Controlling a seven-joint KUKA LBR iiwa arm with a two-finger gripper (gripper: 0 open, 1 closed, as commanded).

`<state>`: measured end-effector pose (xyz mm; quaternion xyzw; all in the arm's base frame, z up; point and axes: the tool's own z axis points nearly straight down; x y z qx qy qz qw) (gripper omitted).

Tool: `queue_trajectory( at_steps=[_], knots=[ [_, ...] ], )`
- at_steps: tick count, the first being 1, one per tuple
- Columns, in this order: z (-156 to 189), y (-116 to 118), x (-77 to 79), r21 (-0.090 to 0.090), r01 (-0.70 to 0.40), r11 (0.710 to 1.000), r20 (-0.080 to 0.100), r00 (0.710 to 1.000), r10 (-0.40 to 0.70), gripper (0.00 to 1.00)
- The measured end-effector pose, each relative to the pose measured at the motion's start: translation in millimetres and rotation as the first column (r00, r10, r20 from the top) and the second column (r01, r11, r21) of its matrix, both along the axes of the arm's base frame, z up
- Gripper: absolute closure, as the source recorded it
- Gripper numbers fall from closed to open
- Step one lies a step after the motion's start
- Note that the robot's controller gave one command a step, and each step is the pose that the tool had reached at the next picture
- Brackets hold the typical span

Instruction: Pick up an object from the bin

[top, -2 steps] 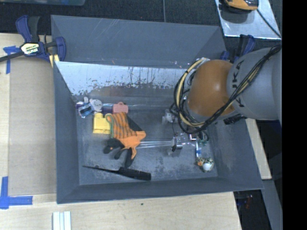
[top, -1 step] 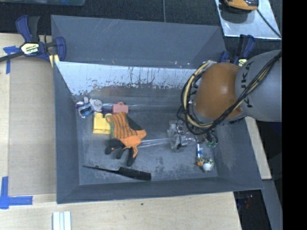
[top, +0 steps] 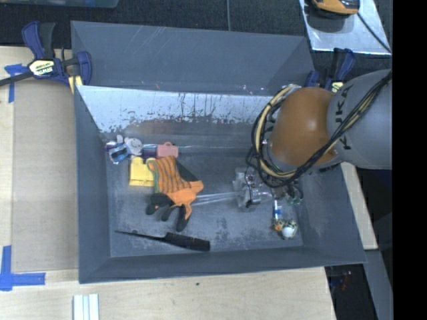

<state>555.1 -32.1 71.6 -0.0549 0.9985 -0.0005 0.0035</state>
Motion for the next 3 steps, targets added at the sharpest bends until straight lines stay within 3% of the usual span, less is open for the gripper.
queue_trajectory(
  at_steps=[1,2,3],
  knots=[
    [23,0,-3.2,0.001,0.0,1.0,-0.009,1.0,0.0,1.0],
    [51,0,0.7,0.0,0.0,1.0,0.005,1.0,0.0,1.0],
    [55,0,-0.2,0.0,0.0,1.0,0.003,1.0,0.0,1.0]
  ],
)
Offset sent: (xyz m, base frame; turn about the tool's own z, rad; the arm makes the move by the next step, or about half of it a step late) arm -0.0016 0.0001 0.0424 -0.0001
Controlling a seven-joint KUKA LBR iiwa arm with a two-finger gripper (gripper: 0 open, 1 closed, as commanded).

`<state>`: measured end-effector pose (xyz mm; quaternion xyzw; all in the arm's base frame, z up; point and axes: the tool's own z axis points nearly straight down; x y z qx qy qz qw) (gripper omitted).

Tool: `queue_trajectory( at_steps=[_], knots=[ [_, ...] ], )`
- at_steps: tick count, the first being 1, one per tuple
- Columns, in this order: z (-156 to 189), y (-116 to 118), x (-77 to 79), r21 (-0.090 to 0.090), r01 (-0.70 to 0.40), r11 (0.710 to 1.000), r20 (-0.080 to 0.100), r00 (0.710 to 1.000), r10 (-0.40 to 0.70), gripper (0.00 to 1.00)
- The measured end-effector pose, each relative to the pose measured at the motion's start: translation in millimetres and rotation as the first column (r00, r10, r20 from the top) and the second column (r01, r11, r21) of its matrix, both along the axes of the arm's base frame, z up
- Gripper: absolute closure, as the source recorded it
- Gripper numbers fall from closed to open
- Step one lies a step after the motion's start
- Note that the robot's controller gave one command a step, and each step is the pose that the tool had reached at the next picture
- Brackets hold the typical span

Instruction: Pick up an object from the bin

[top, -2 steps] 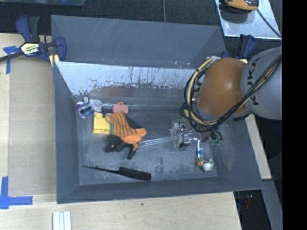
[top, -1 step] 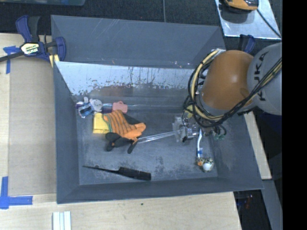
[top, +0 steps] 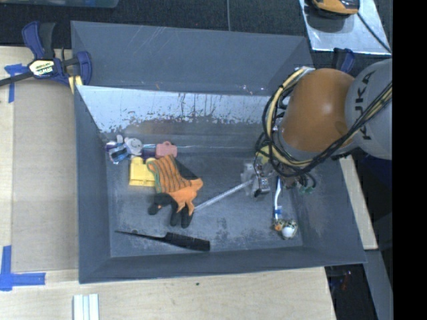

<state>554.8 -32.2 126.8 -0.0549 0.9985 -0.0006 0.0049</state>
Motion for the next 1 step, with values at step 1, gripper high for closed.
queue_trajectory(
  at_steps=[1],
  knots=[
    [14.0,0.0,-0.6,0.0,0.0,1.0,-0.002,1.0,0.0,1.0]
  ],
)
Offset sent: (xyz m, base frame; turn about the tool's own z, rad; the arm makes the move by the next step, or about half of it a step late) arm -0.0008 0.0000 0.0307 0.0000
